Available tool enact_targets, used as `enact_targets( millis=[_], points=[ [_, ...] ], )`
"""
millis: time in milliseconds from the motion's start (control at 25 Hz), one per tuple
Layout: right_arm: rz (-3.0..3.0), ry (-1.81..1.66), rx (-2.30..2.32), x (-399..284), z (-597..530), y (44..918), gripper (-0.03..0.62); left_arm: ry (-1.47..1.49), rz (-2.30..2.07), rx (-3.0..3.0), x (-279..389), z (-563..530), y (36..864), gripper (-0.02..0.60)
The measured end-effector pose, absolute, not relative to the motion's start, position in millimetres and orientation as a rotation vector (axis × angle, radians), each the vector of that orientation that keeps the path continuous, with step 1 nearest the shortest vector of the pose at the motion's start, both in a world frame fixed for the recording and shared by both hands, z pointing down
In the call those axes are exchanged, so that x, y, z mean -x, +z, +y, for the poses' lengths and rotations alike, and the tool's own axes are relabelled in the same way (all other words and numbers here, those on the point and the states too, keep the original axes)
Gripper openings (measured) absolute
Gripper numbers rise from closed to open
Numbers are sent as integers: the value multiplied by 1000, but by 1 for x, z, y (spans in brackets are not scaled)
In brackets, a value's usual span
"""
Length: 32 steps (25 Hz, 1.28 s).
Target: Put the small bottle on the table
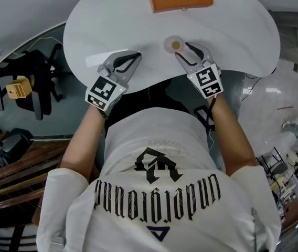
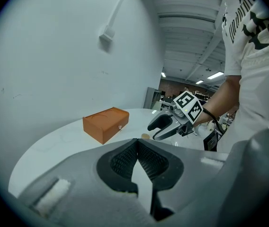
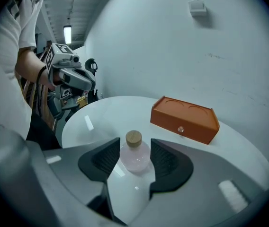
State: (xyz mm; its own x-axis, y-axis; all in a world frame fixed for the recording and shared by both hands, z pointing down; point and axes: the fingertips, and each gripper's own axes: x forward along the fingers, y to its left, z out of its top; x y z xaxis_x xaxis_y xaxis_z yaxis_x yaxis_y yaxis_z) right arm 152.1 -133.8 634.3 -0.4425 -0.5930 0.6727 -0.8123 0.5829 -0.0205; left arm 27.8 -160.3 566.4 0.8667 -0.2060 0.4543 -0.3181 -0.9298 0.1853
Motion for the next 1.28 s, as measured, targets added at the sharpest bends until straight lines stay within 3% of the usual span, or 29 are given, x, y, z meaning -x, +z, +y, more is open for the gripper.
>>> enact_targets(
  millis=[440,720,1280],
  points=[
    [-2267,392,-1257,-187,-106,556,179,608,-414,-2845,-61,-130,532,8],
    [-2373,334,-1283,-191,-91,487,96,518,-466,-2854,-75,-117,483,8],
    [-2532,139,-1316,-184,-64,370,0,354,-499,-3019,-100,-79,376,8]
  ],
)
